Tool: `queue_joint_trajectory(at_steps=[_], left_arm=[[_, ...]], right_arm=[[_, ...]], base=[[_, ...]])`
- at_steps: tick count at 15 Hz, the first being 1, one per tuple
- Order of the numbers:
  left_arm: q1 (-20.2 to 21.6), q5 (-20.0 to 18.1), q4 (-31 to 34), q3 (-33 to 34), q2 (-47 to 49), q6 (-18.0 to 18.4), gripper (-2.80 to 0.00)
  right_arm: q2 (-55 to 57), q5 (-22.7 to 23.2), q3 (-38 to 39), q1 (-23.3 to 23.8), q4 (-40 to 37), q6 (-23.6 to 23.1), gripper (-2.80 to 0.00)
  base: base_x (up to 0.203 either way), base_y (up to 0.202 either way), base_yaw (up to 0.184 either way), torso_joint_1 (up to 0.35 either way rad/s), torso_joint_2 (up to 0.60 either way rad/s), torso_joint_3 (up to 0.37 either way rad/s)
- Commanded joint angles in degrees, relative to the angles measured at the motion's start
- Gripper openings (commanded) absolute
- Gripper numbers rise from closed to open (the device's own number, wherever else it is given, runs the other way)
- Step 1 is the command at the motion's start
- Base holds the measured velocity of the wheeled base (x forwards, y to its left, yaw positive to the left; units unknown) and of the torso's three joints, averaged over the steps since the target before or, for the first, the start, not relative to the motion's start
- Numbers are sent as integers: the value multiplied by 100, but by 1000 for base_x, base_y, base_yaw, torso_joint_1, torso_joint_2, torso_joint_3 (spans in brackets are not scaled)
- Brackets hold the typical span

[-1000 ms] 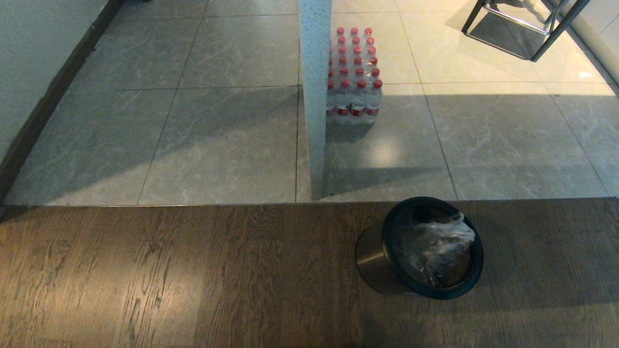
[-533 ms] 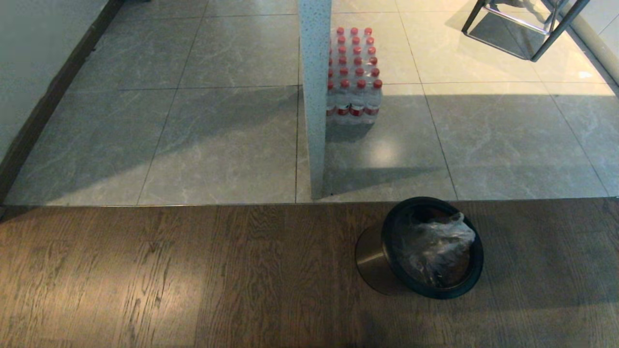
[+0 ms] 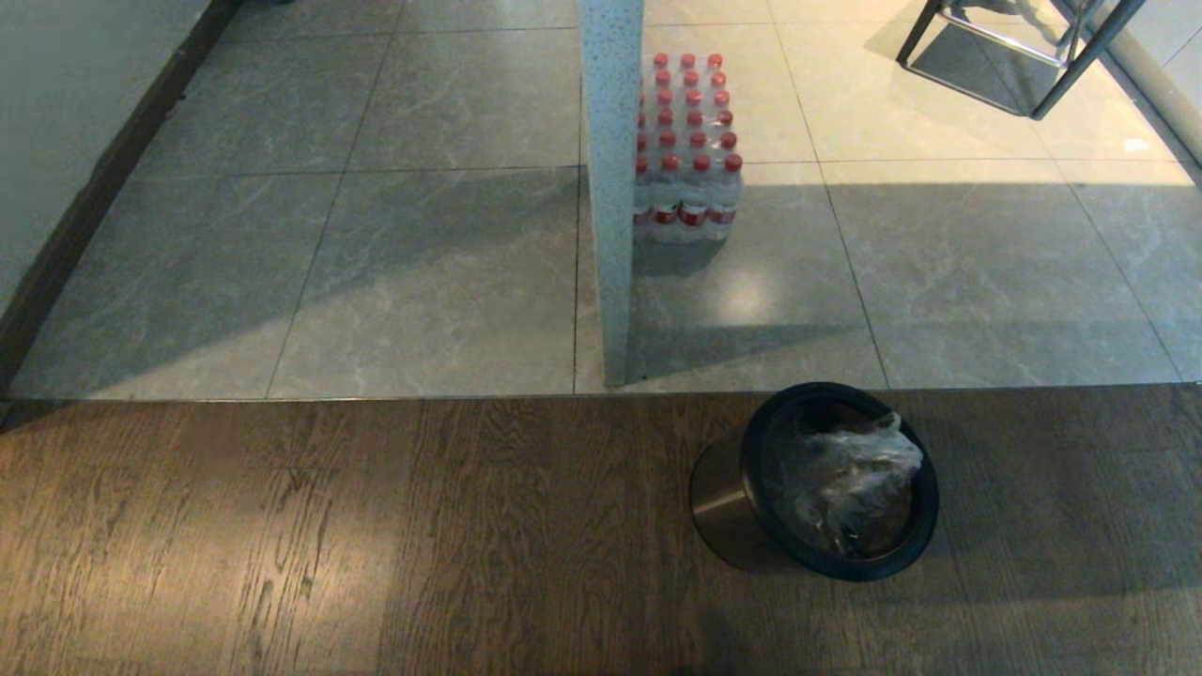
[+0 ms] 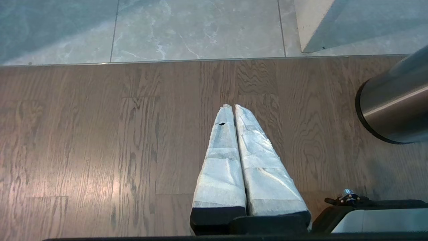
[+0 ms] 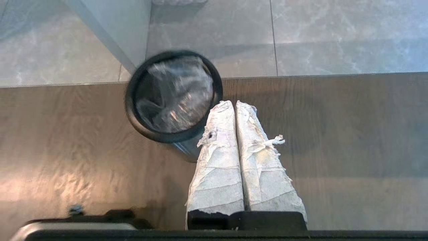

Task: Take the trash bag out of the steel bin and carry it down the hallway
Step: Place the outer trash can on the ground

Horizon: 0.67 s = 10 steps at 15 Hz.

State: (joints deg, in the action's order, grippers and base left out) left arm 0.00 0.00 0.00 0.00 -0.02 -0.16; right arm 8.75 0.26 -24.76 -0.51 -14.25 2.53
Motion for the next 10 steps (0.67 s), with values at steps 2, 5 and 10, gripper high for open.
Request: queue_joint_trajectory(at_steps=[2, 5, 10], left_arm=[[0, 0, 0, 0, 2, -2, -280], [0, 0, 0, 0, 2, -2, -280], [0, 0, 0, 0, 2, -2, -280]], right_arm=[[1817, 74, -1591, -1, -1028, 132, -280], [3576, 234, -2588, -107, -1702, 273, -280], [5432, 955, -2576, -1239, -1823, 334, -280]], base=[[0, 0, 0, 0, 0, 0], [0, 0, 0, 0, 0, 0], [0, 0, 0, 0, 0, 0]])
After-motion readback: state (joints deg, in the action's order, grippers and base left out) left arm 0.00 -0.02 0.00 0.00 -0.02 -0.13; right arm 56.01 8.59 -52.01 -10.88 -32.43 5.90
